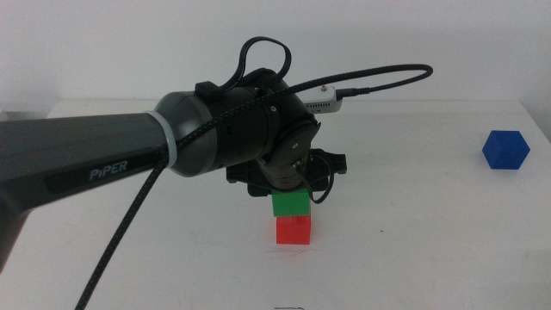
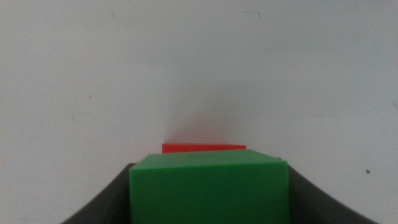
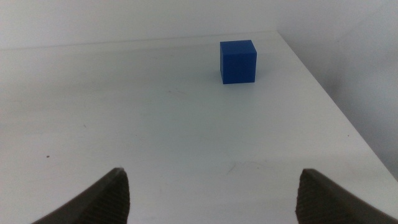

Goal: Stack red cubes first, then green, then blue cubes in a specific spot.

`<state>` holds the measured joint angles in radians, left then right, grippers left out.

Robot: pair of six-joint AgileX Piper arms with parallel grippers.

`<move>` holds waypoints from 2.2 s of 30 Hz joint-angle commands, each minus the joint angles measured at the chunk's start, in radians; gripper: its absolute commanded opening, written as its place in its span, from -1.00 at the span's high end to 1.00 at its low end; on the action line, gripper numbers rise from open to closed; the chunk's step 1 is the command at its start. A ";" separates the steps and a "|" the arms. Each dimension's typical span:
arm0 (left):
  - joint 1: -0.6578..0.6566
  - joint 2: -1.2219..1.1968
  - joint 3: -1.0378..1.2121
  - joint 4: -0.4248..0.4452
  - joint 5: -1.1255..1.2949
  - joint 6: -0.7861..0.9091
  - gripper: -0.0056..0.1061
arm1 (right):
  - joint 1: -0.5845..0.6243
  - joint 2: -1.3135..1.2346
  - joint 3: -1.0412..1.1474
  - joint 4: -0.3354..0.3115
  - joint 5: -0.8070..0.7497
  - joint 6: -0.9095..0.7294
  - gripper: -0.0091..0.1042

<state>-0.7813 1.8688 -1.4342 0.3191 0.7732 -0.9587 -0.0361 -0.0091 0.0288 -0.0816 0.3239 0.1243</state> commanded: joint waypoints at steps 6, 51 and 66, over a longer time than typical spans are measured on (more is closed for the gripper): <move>-0.004 -0.041 -0.030 0.005 -0.058 0.013 0.92 | 0.002 -0.023 -0.018 -0.010 -0.073 -0.009 -0.49; -0.004 -0.001 -0.030 0.012 -0.075 0.050 -0.17 | 0.002 -0.023 -0.018 -0.010 -0.073 -0.009 -0.49; -0.004 -0.009 -0.030 0.005 -0.074 0.050 -0.74 | 0.002 -0.023 -0.018 -0.010 -0.073 -0.009 -0.49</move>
<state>-0.7813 1.9214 -1.4342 0.3195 0.7232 -0.9030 -0.0361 -0.0091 0.0288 -0.0816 0.3239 0.1243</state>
